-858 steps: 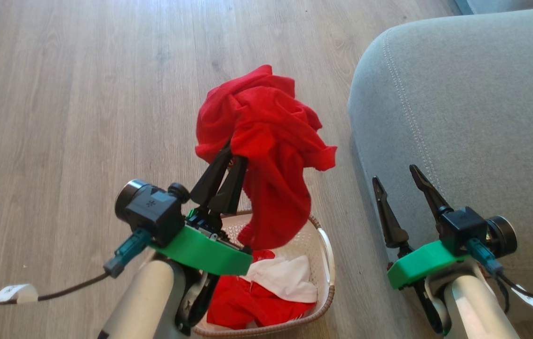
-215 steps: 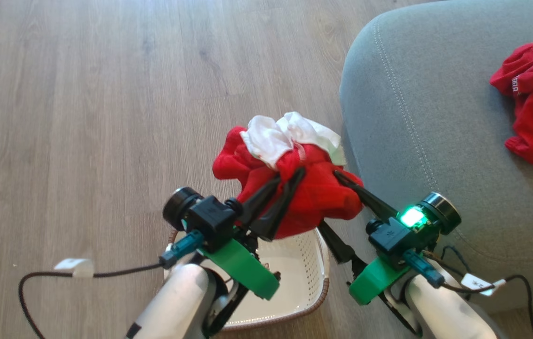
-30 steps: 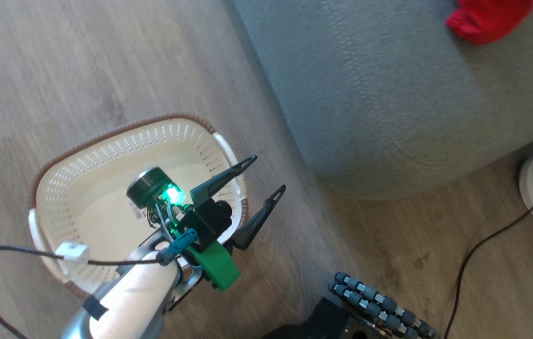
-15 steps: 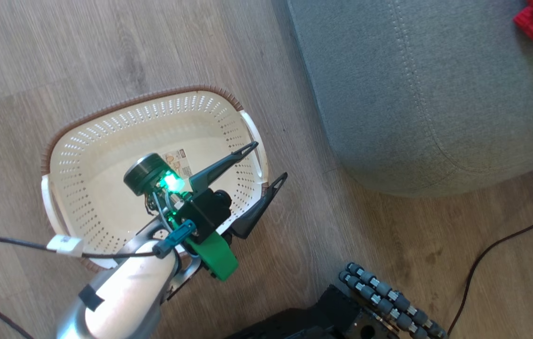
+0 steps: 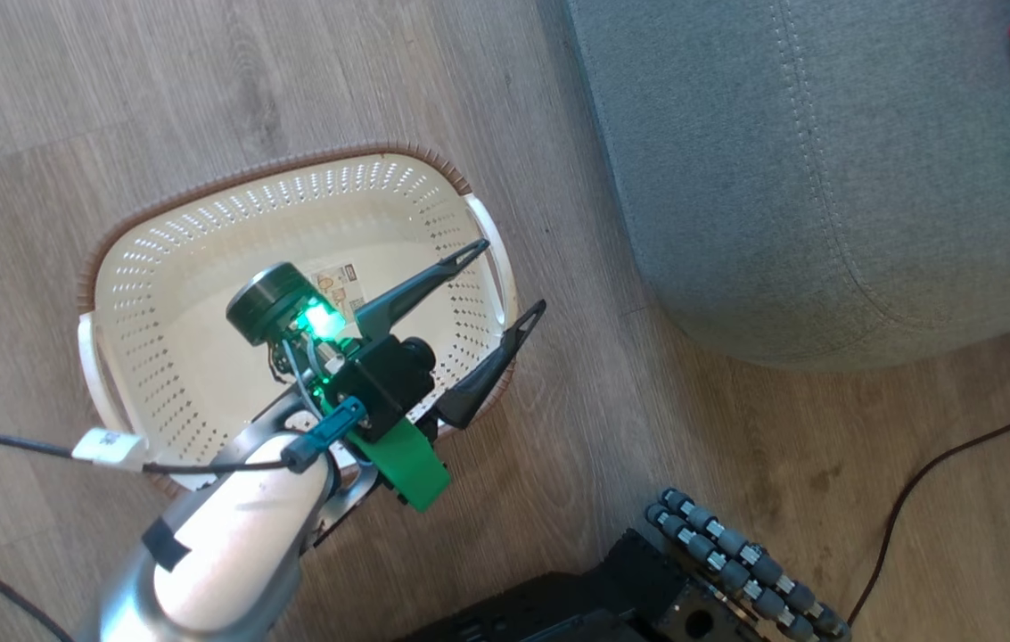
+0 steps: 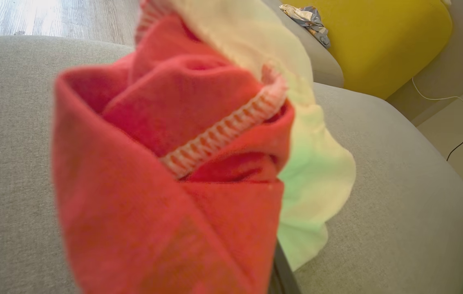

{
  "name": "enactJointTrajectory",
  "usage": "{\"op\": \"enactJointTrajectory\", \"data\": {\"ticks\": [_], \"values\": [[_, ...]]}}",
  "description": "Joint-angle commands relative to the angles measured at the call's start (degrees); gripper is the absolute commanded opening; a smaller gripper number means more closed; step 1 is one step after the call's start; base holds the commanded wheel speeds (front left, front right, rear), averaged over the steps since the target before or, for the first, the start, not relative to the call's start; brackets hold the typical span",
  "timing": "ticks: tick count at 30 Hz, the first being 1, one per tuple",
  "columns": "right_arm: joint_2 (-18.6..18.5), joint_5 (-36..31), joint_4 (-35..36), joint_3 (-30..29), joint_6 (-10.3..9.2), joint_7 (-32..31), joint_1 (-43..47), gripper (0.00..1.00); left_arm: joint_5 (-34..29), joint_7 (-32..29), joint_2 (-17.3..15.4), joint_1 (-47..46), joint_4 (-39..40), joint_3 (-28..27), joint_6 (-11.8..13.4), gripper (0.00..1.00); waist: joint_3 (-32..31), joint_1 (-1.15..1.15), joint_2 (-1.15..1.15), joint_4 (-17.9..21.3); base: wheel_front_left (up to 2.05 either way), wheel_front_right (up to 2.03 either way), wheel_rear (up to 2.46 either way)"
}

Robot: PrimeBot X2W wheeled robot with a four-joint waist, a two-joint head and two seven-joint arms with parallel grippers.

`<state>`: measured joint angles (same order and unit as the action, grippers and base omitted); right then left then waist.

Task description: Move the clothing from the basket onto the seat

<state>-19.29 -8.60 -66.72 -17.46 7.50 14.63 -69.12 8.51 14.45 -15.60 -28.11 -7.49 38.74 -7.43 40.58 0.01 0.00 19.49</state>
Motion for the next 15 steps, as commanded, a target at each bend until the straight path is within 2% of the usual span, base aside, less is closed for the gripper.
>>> {"op": "enactJointTrajectory", "data": {"ticks": [1,3,4,5,6,15], "values": [[-0.2,-0.5,1.1,0.0,-0.01,0.4,-1.4,0.00,0.4,0.5,-0.6,-0.3,2.0,-1.5,-0.1,1.00,0.0,-0.01,0.00,0.0,0.00,0.00,0.00],[0.1,-1.1,0.8,-0.3,-0.01,0.4,-1.5,0.00,0.5,0.5,-0.6,-0.4,2.0,-1.5,-0.1,1.00,-0.1,-0.01,0.00,-0.1,0.00,0.00,0.00],[0.3,-1.4,0.7,-0.4,-0.01,0.4,-1.5,0.11,0.5,0.5,-0.5,-0.4,1.9,-1.5,-0.1,1.00,-0.3,-0.01,0.00,-0.1,0.00,0.00,0.00],[0.4,-1.7,1.1,-0.4,-0.01,0.4,-1.5,0.71,0.6,0.5,-0.5,-0.4,1.8,-1.5,-0.1,1.00,-0.4,-0.01,0.00,-0.1,0.00,0.00,0.00],[0.5,-2.0,1.3,-0.6,-0.01,0.4,-1.4,1.00,0.6,0.5,-0.3,-0.4,1.8,-1.5,-0.1,1.00,-0.6,-0.01,0.00,-0.2,0.00,0.00,0.00],[1.9,-3.5,1.3,0.7,-0.01,0.4,-0.5,1.00,0.8,0.5,1.7,0.6,0.7,-1.6,-0.1,1.00,-4.6,-0.01,0.00,0.4,0.00,0.00,0.00]]}}
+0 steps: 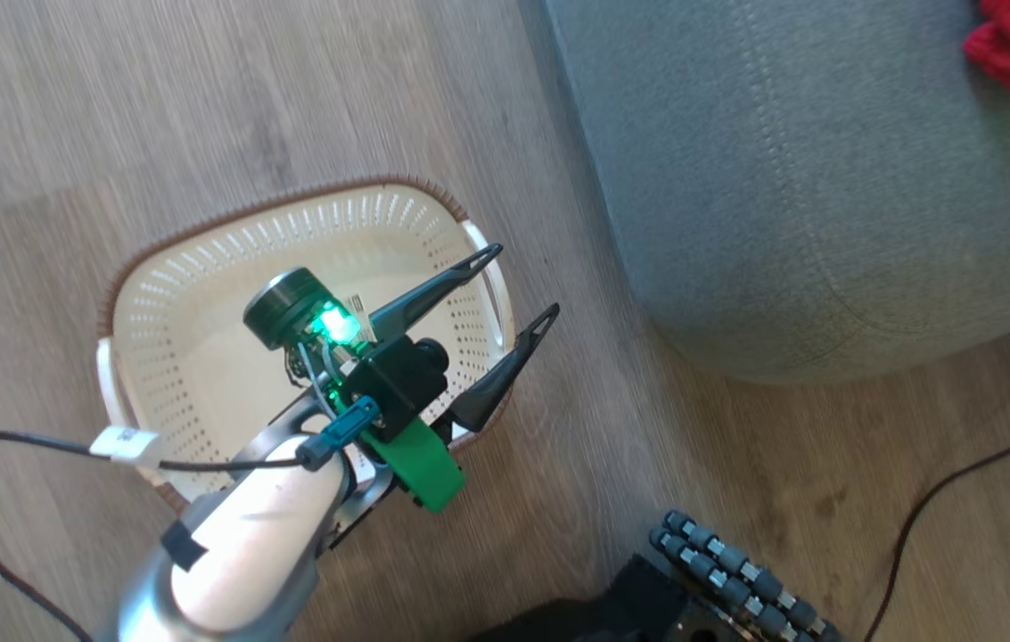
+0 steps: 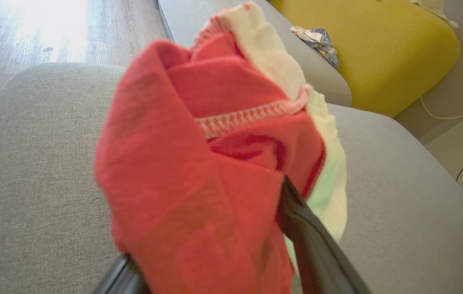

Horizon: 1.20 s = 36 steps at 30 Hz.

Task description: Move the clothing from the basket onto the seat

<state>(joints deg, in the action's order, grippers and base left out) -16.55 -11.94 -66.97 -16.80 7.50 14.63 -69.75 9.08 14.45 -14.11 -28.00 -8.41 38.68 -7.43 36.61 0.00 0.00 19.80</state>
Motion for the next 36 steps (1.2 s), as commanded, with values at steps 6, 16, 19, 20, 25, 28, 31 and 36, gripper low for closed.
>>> {"op": "enactJointTrajectory", "data": {"ticks": [6,16,19,20,25,28,31,36], "values": [[-2.2,-1.6,0.2,3.6,-0.01,0.4,1.7,1.00,1.0,0.5,2.9,1.0,1.3,-2.0,-0.1,1.00,-5.4,0.00,0.00,-0.4,0.00,0.00,0.00],[-2.6,3.0,4.5,11.0,-0.01,0.4,4.7,1.00,1.6,0.5,6.5,4.4,0.4,-4.1,-0.1,1.00,-14.0,0.00,0.00,-1.0,0.00,0.00,0.00],[-2.5,6.3,7.6,13.3,-0.01,0.4,6.6,1.00,1.5,0.5,7.4,5.7,0.3,-5.0,-0.1,1.00,-16.4,0.00,0.00,-1.3,0.00,0.00,0.00],[-2.6,7.7,8.6,13.7,-0.01,0.4,7.5,1.00,1.4,0.5,7.7,6.2,0.4,-5.4,-0.1,1.00,-17.1,0.00,0.00,-1.4,0.00,0.00,0.00],[-3.4,14.4,16.6,17.3,-0.01,0.4,12.5,1.00,0.9,0.5,8.8,7.6,0.5,-7.7,-0.1,1.00,-20.0,0.00,0.00,-2.3,0.00,0.00,0.00],[-4.2,16.3,20.8,19.0,-0.01,0.4,14.9,1.00,0.7,0.5,9.1,8.0,0.6,-8.7,-0.1,1.00,-21.2,0.00,0.00,-2.9,0.00,0.00,0.00],[-4.9,17.9,27.2,20.5,-0.01,0.4,19.2,1.00,-0.2,0.5,9.5,8.8,0.3,-10.5,0.1,1.00,-23.0,0.00,0.00,-4.0,0.00,0.00,0.00],[-3.6,21.7,37.0,20.6,-0.01,0.4,26.8,1.00,-0.6,0.5,10.4,10.8,0.4,-14.5,1.3,1.00,-25.9,0.00,0.00,-6.1,0.00,0.00,0.00]]}}
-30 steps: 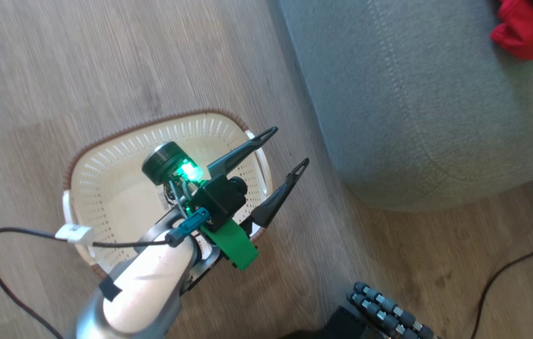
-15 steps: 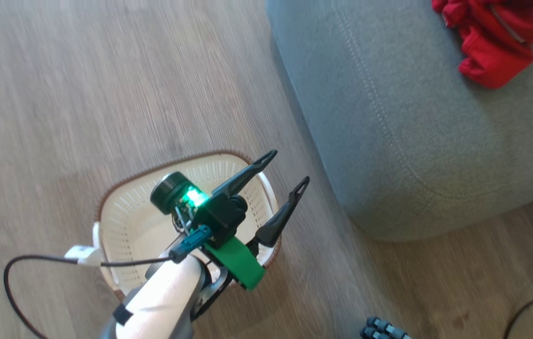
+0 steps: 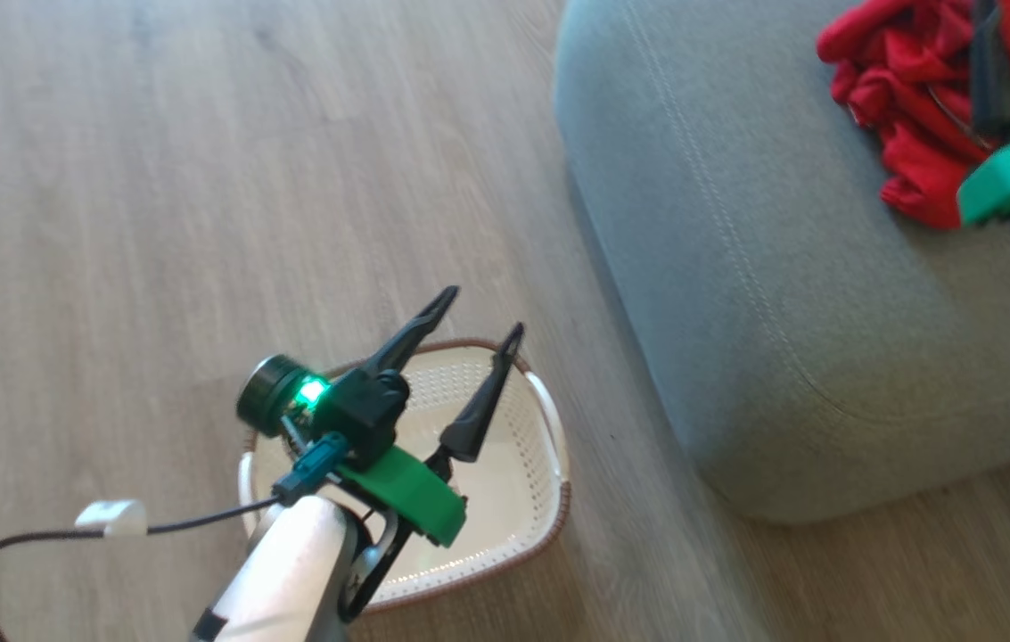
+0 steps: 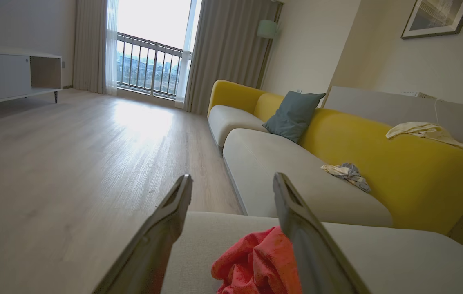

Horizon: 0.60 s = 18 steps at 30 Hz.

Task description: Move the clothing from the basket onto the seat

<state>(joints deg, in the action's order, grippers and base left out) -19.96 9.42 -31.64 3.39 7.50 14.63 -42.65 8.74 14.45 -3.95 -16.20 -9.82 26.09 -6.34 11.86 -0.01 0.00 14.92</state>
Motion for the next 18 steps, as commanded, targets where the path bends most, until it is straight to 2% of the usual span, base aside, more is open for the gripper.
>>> {"op": "enactJointTrajectory", "data": {"ticks": [1,4,9,18], "values": [[0.4,1.4,3.5,0.2,-0.01,0.4,1.3,1.00,-0.2,0.5,0.3,-0.7,1.8,-2.7,0.4,1.00,-1.6,0.01,0.00,-1.8,0.00,0.00,0.00],[2.4,5.8,9.0,0.1,-0.01,0.4,6.5,1.00,0.3,0.5,0.7,0.3,2.3,-5.0,0.9,1.00,-2.8,0.01,0.00,-3.5,0.00,0.00,0.00],[4.4,9.1,16.0,0.6,-0.01,0.4,14.9,1.00,0.5,0.5,1.0,1.7,2.7,-8.4,2.8,1.00,-4.5,0.01,0.00,-6.8,0.00,0.00,0.00],[10.7,8.2,19.2,0.6,-0.01,0.4,25.4,1.00,1.4,0.5,1.1,3.7,1.2,-15.4,8.1,1.00,-6.6,0.01,0.00,-12.0,0.00,0.00,0.00]]}}
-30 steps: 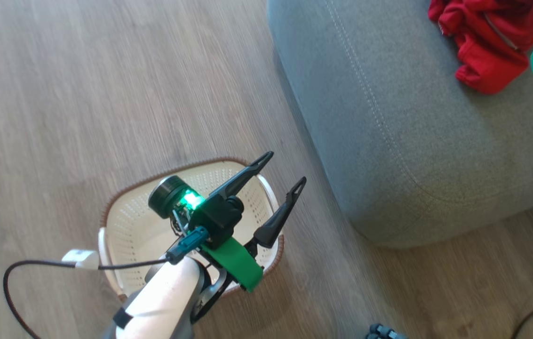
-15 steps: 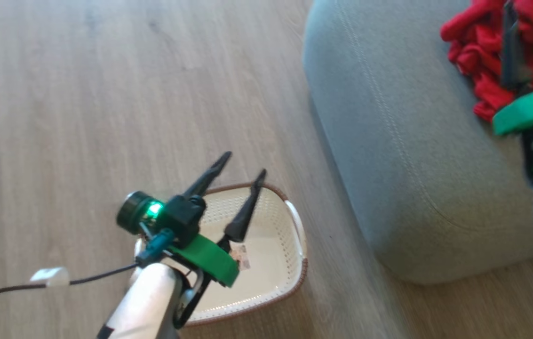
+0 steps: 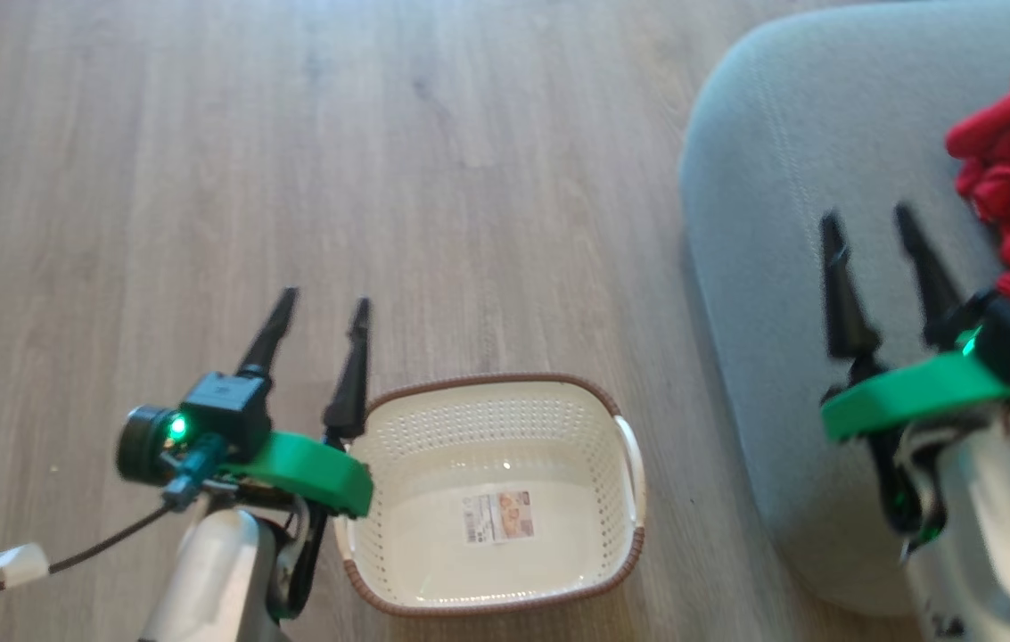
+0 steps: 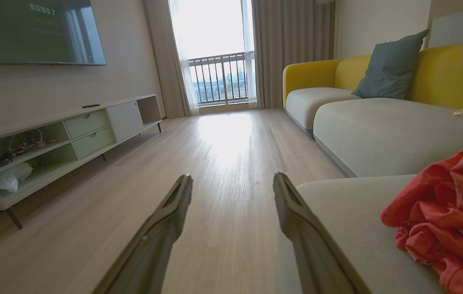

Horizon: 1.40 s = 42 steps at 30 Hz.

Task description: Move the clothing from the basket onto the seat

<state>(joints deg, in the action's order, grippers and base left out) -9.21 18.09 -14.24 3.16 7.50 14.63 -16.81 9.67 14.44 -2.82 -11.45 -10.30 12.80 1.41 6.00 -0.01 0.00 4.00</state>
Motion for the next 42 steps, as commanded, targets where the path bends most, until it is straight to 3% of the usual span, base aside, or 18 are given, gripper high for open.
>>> {"op": "enactJointTrajectory", "data": {"ticks": [1,8,18,42], "values": [[0.5,-1.0,1.6,1.0,-0.01,0.4,0.5,1.00,0.6,0.6,-0.1,-0.8,1.5,-2.7,0.7,1.00,-0.9,0.01,0.00,-1.5,0.00,0.00,0.00],[3.9,-1.4,0.1,0.9,-0.01,0.4,4.7,1.00,1.9,0.6,-0.1,1.7,1.8,-5.7,3.0,1.00,-1.9,0.01,0.00,-3.8,0.00,0.00,0.00],[5.7,-2.2,-1.3,0.3,-0.01,0.4,7.8,1.00,4.5,0.6,-0.1,3.3,0.7,-5.9,4.1,1.00,-2.4,0.01,0.00,-6.2,0.00,0.00,0.00],[6.3,-4.7,-1.9,0.9,-0.01,0.4,8.5,1.00,5.4,0.6,-0.1,4.2,0.0,-5.8,3.1,1.00,-2.8,0.01,0.00,-7.3,0.00,0.00,0.00]]}}
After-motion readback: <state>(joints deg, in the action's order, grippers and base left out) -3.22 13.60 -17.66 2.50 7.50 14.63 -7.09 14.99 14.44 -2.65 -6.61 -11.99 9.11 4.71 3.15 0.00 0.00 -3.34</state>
